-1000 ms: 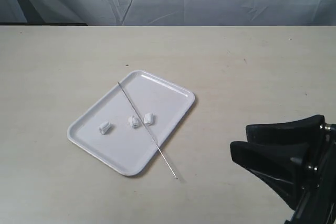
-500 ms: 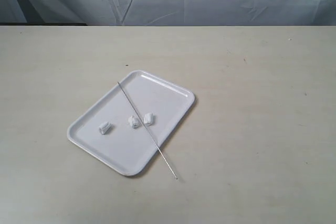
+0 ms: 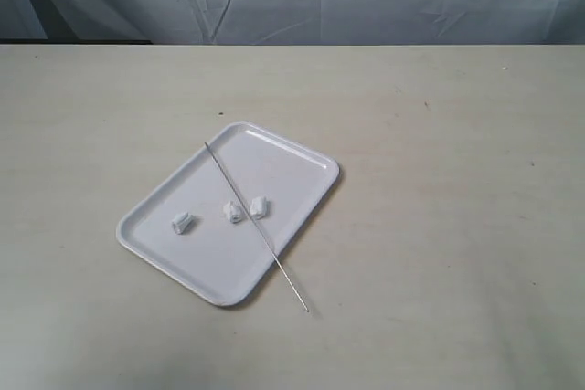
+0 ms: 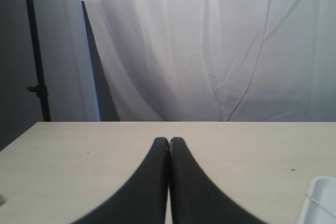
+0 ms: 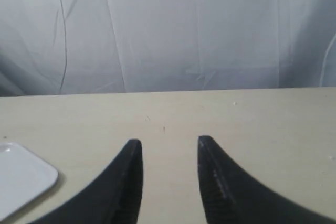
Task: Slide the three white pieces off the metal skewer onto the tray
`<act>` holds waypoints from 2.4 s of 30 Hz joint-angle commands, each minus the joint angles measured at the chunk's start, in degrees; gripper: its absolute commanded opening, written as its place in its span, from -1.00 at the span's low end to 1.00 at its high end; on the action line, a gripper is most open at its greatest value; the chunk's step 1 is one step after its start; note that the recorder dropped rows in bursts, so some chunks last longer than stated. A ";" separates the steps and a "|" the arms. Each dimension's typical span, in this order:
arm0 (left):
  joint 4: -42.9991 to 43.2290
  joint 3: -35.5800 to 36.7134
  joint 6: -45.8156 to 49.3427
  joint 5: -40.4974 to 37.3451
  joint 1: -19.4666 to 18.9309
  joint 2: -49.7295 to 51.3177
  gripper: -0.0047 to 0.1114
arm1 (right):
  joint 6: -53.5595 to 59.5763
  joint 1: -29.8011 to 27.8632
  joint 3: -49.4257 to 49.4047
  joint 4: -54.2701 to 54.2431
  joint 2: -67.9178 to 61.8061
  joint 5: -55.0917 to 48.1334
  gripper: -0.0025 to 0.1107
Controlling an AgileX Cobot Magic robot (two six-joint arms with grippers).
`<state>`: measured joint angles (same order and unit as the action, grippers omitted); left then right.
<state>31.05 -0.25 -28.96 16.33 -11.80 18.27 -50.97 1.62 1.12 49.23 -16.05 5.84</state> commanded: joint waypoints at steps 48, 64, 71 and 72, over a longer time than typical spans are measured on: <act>-35.39 0.25 33.93 -32.91 8.35 -18.27 -0.92 | 62.82 -3.67 -1.12 -56.75 16.05 -21.55 -0.35; -34.91 0.25 33.93 -35.60 8.68 -18.27 -0.92 | 52.62 -3.67 -1.12 -45.11 16.05 -26.74 -0.35; -34.00 0.25 33.93 -35.60 8.68 -18.27 -0.92 | 49.18 -3.67 -1.12 -41.90 16.05 -26.74 -0.35; -34.00 0.25 33.93 -35.60 8.68 -18.27 -0.92 | 49.18 -3.67 -1.12 -42.15 16.05 -26.74 -0.35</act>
<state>-3.10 -0.16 4.97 -19.62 -3.35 0.32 -1.27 -1.74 0.07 6.53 -0.34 -20.90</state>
